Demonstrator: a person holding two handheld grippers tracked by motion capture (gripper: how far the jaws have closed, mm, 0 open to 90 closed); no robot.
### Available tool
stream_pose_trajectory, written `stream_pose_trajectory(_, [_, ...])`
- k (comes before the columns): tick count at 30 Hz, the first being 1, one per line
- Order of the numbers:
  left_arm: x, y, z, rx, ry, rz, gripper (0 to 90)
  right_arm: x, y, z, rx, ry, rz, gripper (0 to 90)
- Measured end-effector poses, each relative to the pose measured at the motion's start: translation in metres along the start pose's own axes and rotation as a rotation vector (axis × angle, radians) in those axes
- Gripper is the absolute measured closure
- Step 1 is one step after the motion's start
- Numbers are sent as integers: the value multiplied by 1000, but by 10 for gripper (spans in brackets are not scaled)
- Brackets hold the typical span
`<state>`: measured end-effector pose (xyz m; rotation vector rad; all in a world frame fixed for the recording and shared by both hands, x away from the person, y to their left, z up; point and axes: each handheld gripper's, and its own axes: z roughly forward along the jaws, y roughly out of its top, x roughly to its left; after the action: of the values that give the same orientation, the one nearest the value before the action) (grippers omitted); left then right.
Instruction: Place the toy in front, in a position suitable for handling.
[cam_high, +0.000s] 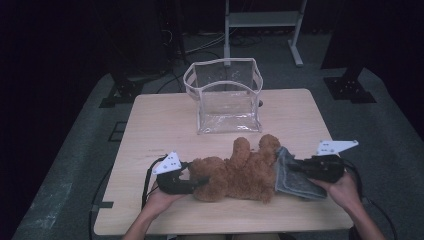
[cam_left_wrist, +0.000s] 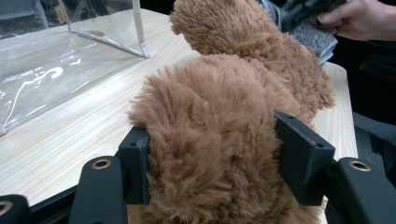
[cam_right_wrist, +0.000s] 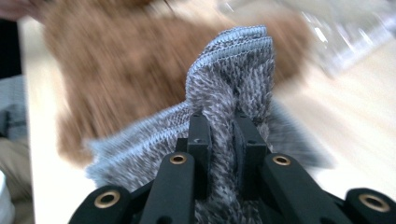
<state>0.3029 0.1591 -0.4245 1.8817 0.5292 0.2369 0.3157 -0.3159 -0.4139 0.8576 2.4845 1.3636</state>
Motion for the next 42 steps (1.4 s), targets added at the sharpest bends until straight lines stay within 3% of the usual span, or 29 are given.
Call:
stream_pose_trajectory(3, [-2,0,0,-1,3,13,359,-9,-24,-13,49,-47,35,751])
stream_pose_trajectory(5, [-3,-1,-1,-3,4,21,355,-14,-36,-20,74,-73,76,635])
stream_pose_trajectory(8, [-2,-1,-1,-5,6,24,347,-15,-43,-29,35,-85,104,514])
stream_pose_trajectory(10, [-3,0,0,-6,12,32,338,-11,-39,-33,1,-81,83,483])
stream_pose_trajectory(14, [-4,0,0,1,20,51,314,8,-19,-36,-47,-91,-11,464])
stream_pose_trajectory(17, [-5,0,0,-3,23,56,305,22,-7,-31,-83,-29,-58,463])
stream_pose_trajectory(19, [-5,0,0,-3,24,57,303,33,-5,-20,-102,50,-85,444])
stream_pose_trajectory(20, [-6,-1,0,-3,25,61,303,40,-6,-10,-97,99,-96,439])
stream_pose_trajectory(23, [-6,-1,0,-4,27,67,299,51,-8,14,-62,166,-127,421])
stream_pose_trajectory(27, [-7,0,-1,-1,38,86,274,53,-9,38,-33,172,-129,394])
stream_pose_trajectory(31, [-11,-2,-7,5,72,131,193,50,-5,49,-41,168,-125,391])
stream_pose_trajectory(36, [-12,-18,-17,59,64,125,165,50,-2,55,-30,178,-128,400])
stream_pose_trajectory(38, [-11,-24,-16,83,18,94,231,50,-2,56,-27,183,-127,412])
stream_pose_trajectory(40, [-12,-28,-13,87,-1,88,282,51,-3,58,-27,188,-122,433])
stream_pose_trajectory(42, [-13,-27,-11,79,9,93,369,51,-2,61,-20,195,-116,499])
